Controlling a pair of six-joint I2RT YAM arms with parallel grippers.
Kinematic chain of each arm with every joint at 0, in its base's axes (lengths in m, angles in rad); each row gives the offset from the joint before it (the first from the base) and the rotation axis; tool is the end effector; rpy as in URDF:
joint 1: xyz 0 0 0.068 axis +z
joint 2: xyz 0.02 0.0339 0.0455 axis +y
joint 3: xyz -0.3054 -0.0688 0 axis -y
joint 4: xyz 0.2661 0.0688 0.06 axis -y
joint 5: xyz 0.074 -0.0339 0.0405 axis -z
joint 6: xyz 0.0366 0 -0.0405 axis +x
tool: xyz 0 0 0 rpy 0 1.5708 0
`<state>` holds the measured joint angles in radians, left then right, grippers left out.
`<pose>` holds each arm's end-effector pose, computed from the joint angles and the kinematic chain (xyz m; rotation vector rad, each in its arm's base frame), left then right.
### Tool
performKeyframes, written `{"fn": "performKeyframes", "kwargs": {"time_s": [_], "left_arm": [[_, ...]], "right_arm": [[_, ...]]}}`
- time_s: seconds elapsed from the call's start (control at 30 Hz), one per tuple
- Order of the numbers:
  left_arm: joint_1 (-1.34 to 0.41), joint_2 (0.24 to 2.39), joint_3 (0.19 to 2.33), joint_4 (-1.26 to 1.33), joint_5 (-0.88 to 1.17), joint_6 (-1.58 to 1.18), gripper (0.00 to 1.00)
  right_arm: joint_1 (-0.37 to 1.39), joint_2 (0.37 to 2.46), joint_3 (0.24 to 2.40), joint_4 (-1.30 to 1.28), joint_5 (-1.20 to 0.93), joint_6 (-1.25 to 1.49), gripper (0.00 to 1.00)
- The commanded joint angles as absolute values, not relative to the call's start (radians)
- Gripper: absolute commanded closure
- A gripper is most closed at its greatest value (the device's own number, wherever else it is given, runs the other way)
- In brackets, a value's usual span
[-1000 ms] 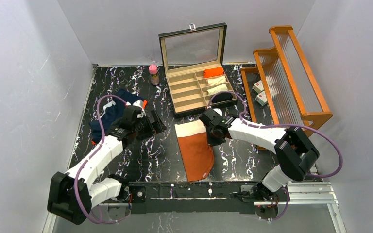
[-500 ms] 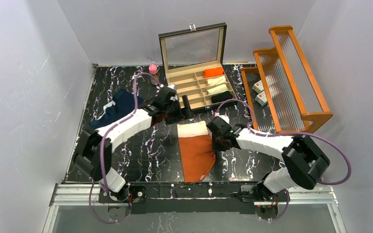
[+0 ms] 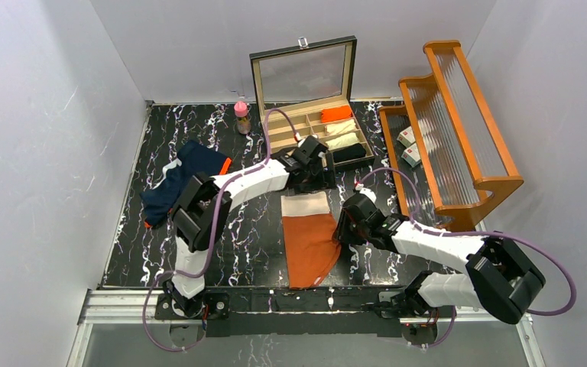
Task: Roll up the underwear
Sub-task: Fold the underwear at the center of the board.
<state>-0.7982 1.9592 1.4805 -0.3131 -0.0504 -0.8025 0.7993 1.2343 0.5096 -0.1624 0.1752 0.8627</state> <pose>0.3344 -0.3404 0.2482 -0.0310 2.4782 -0.6865 0.1633 0.1588 0.1850 0.1579 2.5051 0.5108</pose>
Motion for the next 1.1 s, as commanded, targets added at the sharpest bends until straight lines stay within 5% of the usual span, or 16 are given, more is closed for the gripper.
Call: {"fn": "performKeyframes", "kwargs": {"time_s": [0.0, 1.07], "left_arm": [[-0.833, 2.002, 1.591, -0.431, -0.127, -0.782, 0.24], [-0.881, 2.226, 1.8, -0.618, -0.218, -0.715, 0.41]], "right_arm": [[0.779, 1.208, 0.48, -0.097, 0.157, 0.876, 0.57], [0.736, 1.198, 0.42, -0.069, 0.085, 0.838, 0.62]]}}
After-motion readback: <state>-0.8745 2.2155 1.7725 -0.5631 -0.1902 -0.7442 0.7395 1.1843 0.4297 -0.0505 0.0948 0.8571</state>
